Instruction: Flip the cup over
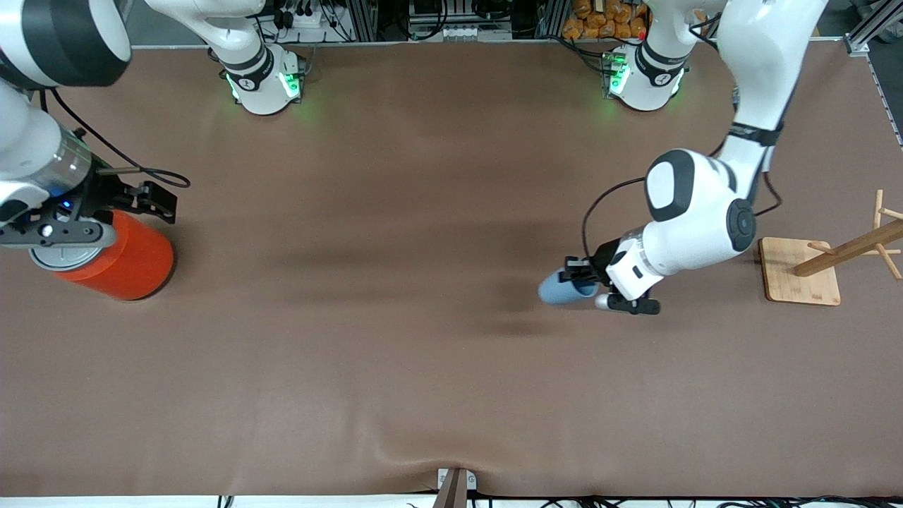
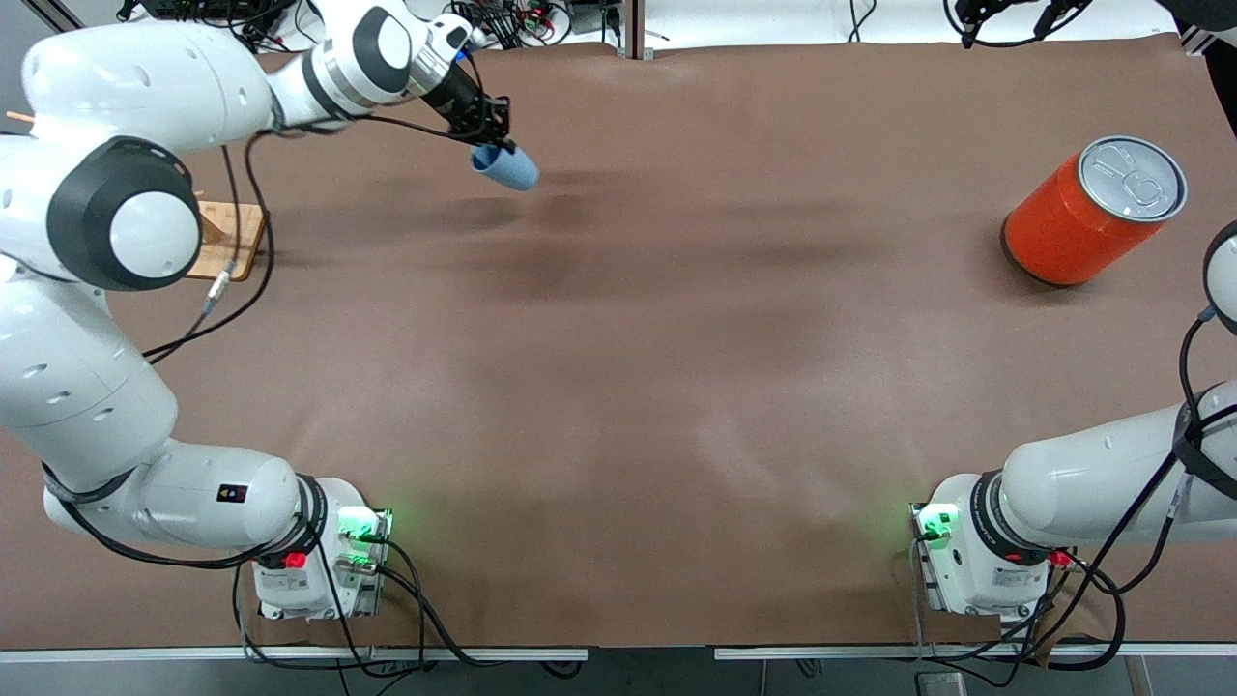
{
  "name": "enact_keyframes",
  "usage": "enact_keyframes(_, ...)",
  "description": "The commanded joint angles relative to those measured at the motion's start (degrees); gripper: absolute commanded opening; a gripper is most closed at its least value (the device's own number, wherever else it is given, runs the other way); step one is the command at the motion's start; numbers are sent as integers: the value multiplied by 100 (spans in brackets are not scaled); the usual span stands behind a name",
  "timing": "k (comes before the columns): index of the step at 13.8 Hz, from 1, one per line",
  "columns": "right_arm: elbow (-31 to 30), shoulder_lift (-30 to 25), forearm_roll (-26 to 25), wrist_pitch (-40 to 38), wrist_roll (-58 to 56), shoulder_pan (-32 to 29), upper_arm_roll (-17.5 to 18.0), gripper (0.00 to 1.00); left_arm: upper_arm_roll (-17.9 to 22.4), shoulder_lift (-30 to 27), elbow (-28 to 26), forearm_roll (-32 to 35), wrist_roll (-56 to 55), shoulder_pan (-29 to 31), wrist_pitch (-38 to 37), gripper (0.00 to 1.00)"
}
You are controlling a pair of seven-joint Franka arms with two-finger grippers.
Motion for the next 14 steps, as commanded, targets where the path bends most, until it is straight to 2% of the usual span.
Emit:
enact_keyframes(1,-88,-180,242,-228,82,99,-222,100,-6,-289,39,896,-276,401,-663,0)
enact_keyframes(3,70,-242,251,-465,48,661,-827,100,3,-377,5,1459,-372,656,-1023,0)
enact_keyframes(4,71,-294,329,-501,12,681,-882,100,-6,-351,-39,1688,-407,849,-1130,0)
enact_keyframes(6,62,-566,610,-580,-5,410,-839,100,-15,-360,-179,1936,-416,947,-1236,0)
enact_keyframes(9,106,-628,664,-1106,-5,58,-584,100,-15,-229,-294,2225,-434,1008,-1114,0)
enact_keyframes(14,334,-699,699,-1310,-14,-5,-592,100,-6,-9,-689,2885,-434,1167,-288,0)
